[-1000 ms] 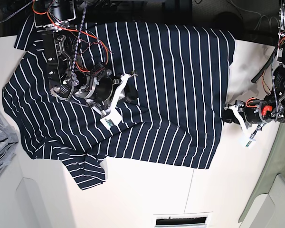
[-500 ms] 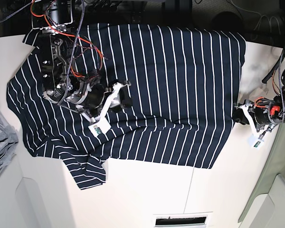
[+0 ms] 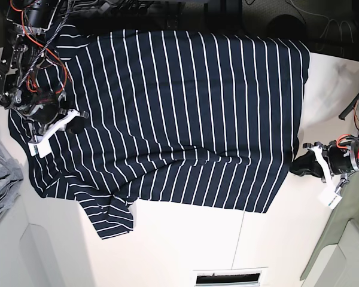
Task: Layout the t-shirt on the table in an organized manner, then fold the t-shirt properly
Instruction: 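Drag the shirt edges outward with both grippers and release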
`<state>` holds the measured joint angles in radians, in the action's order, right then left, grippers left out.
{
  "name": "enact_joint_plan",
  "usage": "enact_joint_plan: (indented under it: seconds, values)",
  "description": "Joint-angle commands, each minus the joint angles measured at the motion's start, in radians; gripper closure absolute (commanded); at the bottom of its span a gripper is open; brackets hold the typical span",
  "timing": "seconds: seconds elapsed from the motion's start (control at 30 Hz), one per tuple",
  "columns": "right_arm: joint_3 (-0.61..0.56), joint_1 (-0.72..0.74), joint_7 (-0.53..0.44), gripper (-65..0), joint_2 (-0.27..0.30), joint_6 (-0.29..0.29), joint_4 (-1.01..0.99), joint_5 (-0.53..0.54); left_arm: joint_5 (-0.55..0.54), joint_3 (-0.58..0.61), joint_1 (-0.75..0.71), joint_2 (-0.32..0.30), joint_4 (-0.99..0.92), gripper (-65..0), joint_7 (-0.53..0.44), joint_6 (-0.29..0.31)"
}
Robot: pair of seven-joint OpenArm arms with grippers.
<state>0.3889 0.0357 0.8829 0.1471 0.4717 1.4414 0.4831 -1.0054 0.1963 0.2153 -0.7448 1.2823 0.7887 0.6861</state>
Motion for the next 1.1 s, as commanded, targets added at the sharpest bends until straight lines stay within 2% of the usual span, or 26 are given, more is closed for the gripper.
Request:
enact_joint_plan:
  seconds: [0.0,0.2,0.33,0.43,0.5,0.57,0.67,0.77,0.93,1.07]
  values:
    - [0.005,-0.002,-0.011,0.0,0.018,0.008,0.014,0.023,-0.023,-0.01,-0.009,-0.018,0.043,0.0,-0.009,0.012]
    - [0.005,-0.076,-0.013,0.0,0.058,0.022,0.014,0.01,0.034,-0.01,-0.143,0.047,0.111,0.0,-0.006,0.012]
    - [0.004,-0.121,-0.05,0.0,0.063,0.031,0.013,-0.016,0.146,-0.01,-0.22,0.089,0.109,0.0,-0.009,0.012]
    - [0.0,-0.139,-0.102,0.0,0.063,0.031,-0.026,-0.045,0.283,-0.009,-0.255,0.114,0.096,0.0,-0.089,0.012]
    - [-0.008,-0.127,-0.135,0.0,0.064,0.031,-0.09,-0.068,0.374,-0.009,-0.249,0.134,0.049,0.0,-0.147,-0.058]
    - [-0.019,-0.101,-0.163,0.0,0.069,0.031,-0.162,-0.068,0.436,-0.008,-0.228,0.156,-0.026,0.0,-0.182,-0.097]
    - [-0.023,-0.039,-0.175,0.0,0.069,0.031,-0.26,-0.068,0.494,-0.004,-0.16,0.194,-0.165,0.0,-0.188,-0.1]
    - [-0.023,0.042,-0.181,0.0,0.069,0.057,-0.329,-0.068,0.517,-0.004,-0.066,0.224,-0.293,0.0,-0.216,-0.1]
    - [-0.023,0.18,-0.195,0.0,0.069,0.056,-0.405,-0.069,0.567,-0.004,0.108,0.263,-0.469,0.0,-0.275,-0.147]
    - [-0.023,0.273,-0.195,0.0,0.068,0.056,-0.445,-0.068,0.583,-0.004,0.22,0.276,-0.565,0.0,-0.294,-0.151]
